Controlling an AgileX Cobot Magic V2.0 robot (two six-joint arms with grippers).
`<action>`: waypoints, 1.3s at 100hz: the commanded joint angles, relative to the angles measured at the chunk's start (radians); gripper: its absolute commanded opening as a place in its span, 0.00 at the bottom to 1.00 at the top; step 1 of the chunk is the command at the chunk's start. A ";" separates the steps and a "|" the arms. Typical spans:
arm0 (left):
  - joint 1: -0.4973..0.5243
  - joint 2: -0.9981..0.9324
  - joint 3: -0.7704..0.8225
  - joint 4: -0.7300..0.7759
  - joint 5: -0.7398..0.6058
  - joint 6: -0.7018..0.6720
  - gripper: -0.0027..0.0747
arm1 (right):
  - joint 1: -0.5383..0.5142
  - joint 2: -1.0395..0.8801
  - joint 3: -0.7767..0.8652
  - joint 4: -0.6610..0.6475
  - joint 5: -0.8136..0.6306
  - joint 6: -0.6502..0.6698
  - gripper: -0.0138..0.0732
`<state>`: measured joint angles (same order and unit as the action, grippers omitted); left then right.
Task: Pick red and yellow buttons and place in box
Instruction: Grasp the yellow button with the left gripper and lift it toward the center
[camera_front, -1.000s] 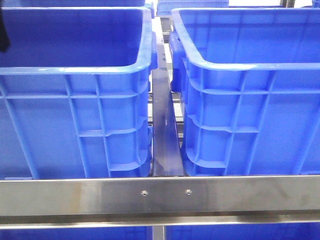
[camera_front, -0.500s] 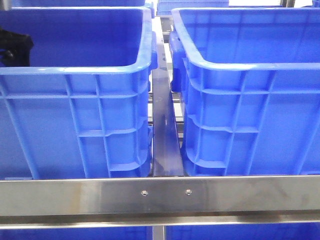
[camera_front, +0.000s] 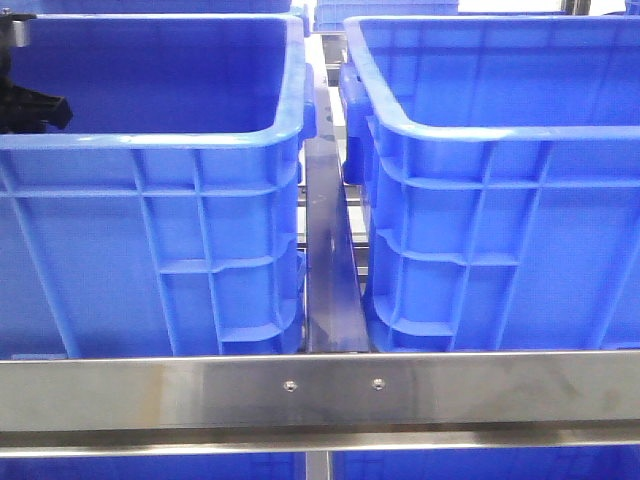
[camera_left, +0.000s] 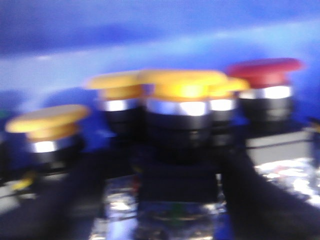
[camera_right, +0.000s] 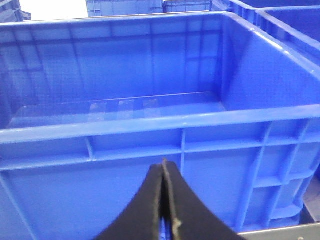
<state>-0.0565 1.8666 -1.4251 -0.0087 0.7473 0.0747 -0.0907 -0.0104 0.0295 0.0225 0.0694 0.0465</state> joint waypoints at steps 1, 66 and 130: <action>-0.008 -0.046 -0.030 -0.024 -0.038 -0.011 0.29 | -0.003 -0.023 -0.017 -0.002 -0.082 -0.005 0.08; -0.008 -0.293 0.044 -0.369 -0.005 0.298 0.28 | -0.003 -0.023 -0.017 -0.002 -0.082 -0.005 0.08; -0.297 -0.400 0.126 -0.794 0.126 0.732 0.28 | -0.003 -0.023 -0.017 -0.002 -0.082 -0.005 0.08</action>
<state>-0.3089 1.5135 -1.2725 -0.7212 0.8919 0.7735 -0.0907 -0.0104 0.0295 0.0225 0.0694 0.0465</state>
